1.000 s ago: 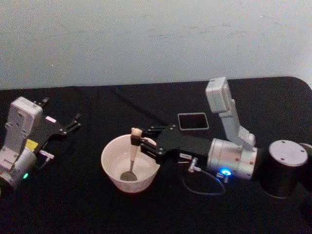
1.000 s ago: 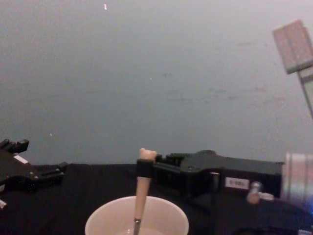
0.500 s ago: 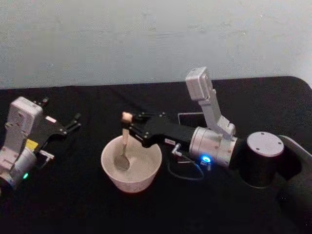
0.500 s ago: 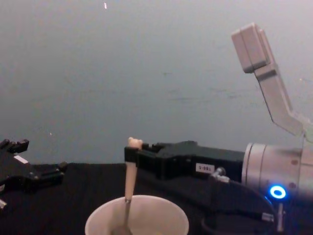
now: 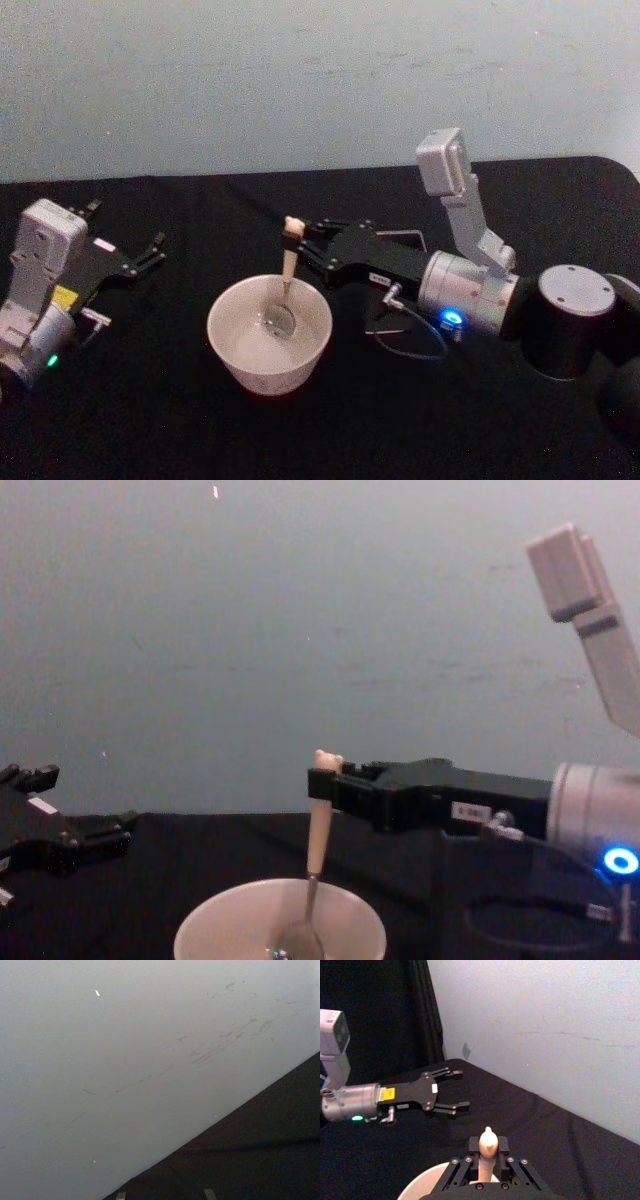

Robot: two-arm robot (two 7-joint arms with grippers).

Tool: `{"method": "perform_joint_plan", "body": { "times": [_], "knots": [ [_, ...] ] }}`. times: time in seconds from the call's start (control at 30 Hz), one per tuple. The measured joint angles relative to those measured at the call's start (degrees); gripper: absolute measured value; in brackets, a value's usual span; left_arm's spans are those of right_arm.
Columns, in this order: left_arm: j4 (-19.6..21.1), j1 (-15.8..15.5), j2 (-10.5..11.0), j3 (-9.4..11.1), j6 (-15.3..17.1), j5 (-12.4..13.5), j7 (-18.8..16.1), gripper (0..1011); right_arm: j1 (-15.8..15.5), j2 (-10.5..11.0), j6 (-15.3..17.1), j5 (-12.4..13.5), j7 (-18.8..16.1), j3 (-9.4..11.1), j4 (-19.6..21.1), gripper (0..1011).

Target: Pick up the stirring spoon with one hand, stir inside the cup, then place it back in its original position.

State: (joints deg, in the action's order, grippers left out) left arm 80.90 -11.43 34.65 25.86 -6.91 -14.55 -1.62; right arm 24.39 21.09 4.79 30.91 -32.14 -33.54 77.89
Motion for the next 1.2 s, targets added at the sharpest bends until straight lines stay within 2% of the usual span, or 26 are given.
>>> {"method": "perform_joint_plan", "body": {
  "times": [0.3,0.4,0.87,1.0,1.2],
  "knots": [
    [0.0,0.0,0.0,0.0,0.0,0.0,0.0,1001,-3.4,4.0,2.3,3.2,-2.5,0.9,6.0,214],
    [0.0,0.0,0.0,0.0,0.0,0.0,0.0,1002,-4.0,4.7,2.8,4.4,-3.0,0.9,7.4,214],
    [0.0,0.0,0.0,0.0,0.0,0.0,0.0,1001,-3.7,4.5,4.0,7.6,-0.9,0.9,8.4,214],
    [0.0,0.0,0.0,0.0,0.0,0.0,0.0,1001,-3.6,4.6,4.6,9.3,0.0,1.9,8.4,214],
    [0.0,0.0,0.0,0.0,0.0,0.0,0.0,1001,-3.1,5.6,6.2,13.1,1.1,4.2,8.8,214]
  ]
}}
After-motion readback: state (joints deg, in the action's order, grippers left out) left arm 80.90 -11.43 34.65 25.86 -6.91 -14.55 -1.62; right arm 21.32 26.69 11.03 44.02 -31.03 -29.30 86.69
